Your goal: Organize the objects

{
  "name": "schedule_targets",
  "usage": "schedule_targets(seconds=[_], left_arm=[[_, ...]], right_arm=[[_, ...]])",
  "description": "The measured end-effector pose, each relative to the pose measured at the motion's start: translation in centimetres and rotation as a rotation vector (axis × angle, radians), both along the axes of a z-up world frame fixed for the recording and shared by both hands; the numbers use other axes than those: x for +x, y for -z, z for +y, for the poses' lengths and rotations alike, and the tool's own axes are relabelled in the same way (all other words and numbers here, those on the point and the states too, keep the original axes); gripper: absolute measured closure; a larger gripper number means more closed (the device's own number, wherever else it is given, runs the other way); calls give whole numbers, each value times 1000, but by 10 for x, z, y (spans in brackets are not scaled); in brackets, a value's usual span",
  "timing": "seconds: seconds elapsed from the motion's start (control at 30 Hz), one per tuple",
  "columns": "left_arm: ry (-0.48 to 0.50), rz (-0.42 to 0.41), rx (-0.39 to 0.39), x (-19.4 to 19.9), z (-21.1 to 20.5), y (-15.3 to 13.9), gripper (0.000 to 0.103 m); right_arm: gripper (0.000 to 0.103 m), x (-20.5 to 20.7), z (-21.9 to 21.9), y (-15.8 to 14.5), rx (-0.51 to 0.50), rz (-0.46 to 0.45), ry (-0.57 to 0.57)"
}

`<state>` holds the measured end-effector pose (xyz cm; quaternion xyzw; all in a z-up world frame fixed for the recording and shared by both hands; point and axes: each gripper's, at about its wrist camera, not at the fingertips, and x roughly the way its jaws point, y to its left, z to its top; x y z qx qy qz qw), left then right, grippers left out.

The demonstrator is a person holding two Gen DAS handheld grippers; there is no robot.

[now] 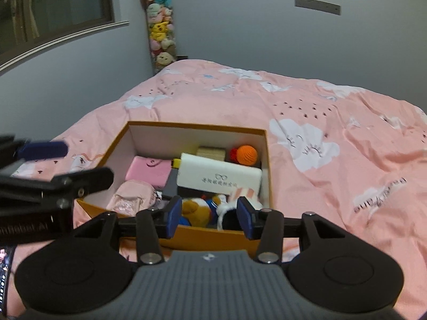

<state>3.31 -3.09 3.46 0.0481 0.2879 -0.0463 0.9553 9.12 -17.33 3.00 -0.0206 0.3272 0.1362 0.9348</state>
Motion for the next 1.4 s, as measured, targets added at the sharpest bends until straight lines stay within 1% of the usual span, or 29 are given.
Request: schedule_targets(seconds=[0.1, 0.13, 0.3, 0.37, 0.47, 0.53, 0.97, 1.4], left_arm=[[-49, 13, -14, -9, -1, 15, 13], [-69, 20, -25, -11, 0, 20, 13], [-85, 51, -62, -16, 4, 36, 13], [-99, 56, -67, -16, 7, 39, 13], [-110, 66, -71, -16, 11, 42, 13], [-111, 70, -73, -17, 12, 43, 13], [-126, 101, -69, -16, 14, 47, 13], [-133, 119, -50, -14, 14, 47, 13]], right_arm=[[53, -12, -2, 6, -1, -13, 22], [51, -17, -3, 8, -4, -22, 29], [46, -31, -4, 15, -22, -69, 74], [46, -34, -4, 18, -30, -77, 84], [45, -37, -2, 22, -41, -79, 87], [42, -36, -2, 24, -38, -69, 88], [41, -35, 5, 35, -50, -31, 73], [41, -36, 7, 38, -56, -20, 58]])
